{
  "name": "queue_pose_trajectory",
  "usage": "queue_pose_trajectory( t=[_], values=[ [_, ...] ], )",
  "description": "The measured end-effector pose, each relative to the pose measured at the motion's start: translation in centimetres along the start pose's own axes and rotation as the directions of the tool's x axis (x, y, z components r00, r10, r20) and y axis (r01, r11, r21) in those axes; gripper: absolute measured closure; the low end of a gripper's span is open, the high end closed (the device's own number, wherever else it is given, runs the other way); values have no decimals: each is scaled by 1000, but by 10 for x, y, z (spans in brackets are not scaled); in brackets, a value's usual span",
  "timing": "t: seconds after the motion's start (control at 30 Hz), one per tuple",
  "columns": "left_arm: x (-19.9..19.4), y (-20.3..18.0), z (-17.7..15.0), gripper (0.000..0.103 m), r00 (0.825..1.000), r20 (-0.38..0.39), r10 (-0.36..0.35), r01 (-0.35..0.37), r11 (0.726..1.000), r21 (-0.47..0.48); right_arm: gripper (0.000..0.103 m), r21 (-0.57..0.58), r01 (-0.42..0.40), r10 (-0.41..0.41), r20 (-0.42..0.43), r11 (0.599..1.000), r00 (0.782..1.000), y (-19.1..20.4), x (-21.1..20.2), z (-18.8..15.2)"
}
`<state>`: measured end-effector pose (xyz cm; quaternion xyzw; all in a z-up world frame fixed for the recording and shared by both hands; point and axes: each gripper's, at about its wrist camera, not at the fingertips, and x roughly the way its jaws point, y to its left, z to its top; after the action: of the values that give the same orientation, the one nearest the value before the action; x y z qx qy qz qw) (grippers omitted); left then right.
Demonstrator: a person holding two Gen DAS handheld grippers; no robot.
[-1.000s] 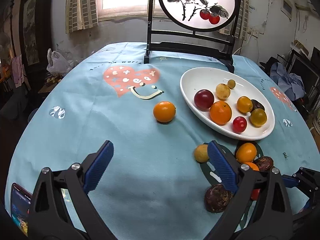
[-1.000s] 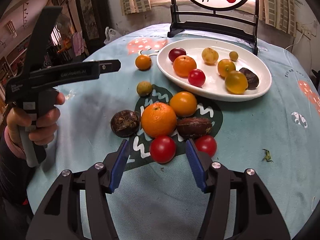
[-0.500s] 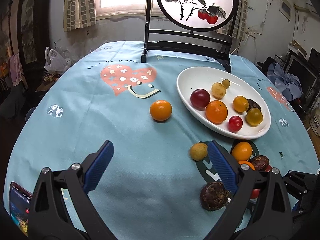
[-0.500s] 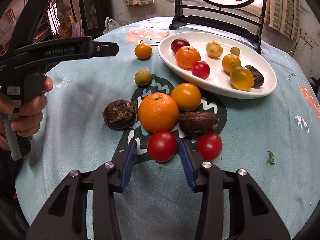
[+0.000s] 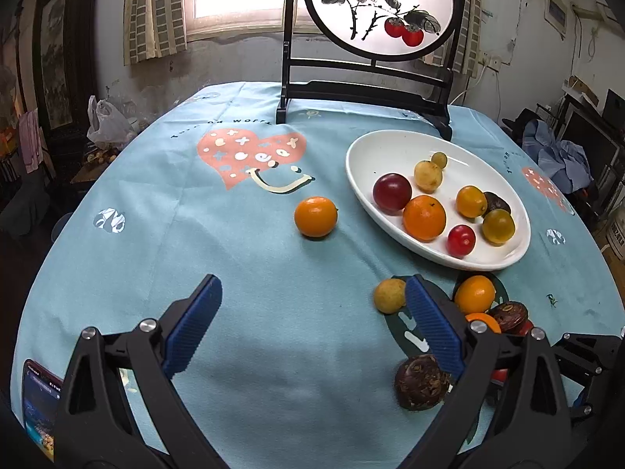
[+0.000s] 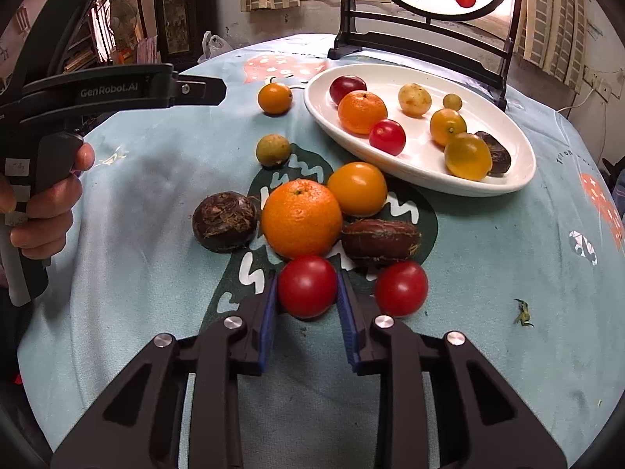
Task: Organize fruits
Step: 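Grasp the red cherry tomato with the right tool while the left tool grasps the passion fruit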
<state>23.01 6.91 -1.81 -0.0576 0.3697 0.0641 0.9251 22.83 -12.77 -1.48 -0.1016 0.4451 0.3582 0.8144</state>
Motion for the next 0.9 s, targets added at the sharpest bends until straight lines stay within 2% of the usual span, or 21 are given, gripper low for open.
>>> queue_pose_trajectory(
  t=[0.1,0.17,0.23,0.3,0.4,0.5,0.73,0.9],
  values=[
    [-3,-4,-3,7,996,-20,-82,83,994,73,73,80,-105,101,57,991,993,-13,-15,4],
    [-8,-10,-9,9,986,-34,-162,165,978,130,73,136,-145,132,97,980,986,-25,-24,7],
    [-9,-21,-17,14,966,-80,-244,255,947,193,73,184,-155,133,128,971,983,-35,-31,8],
    [-7,-34,-28,24,948,-134,-288,314,915,253,73,211,-145,115,147,967,982,-42,-37,8],
    [-1,-51,-43,30,939,-194,-286,336,885,321,73,231,-143,108,161,962,981,-46,-40,9],
    [6,-59,-53,34,933,-232,-276,344,874,344,73,226,-134,99,162,965,982,-44,-41,8],
    [19,-58,-56,52,926,-270,-263,343,884,318,73,221,-127,93,158,967,983,-45,-42,7],
    [21,-58,-55,52,928,-266,-261,341,884,320,73,223,-128,92,164,966,982,-46,-43,7]
  ],
)
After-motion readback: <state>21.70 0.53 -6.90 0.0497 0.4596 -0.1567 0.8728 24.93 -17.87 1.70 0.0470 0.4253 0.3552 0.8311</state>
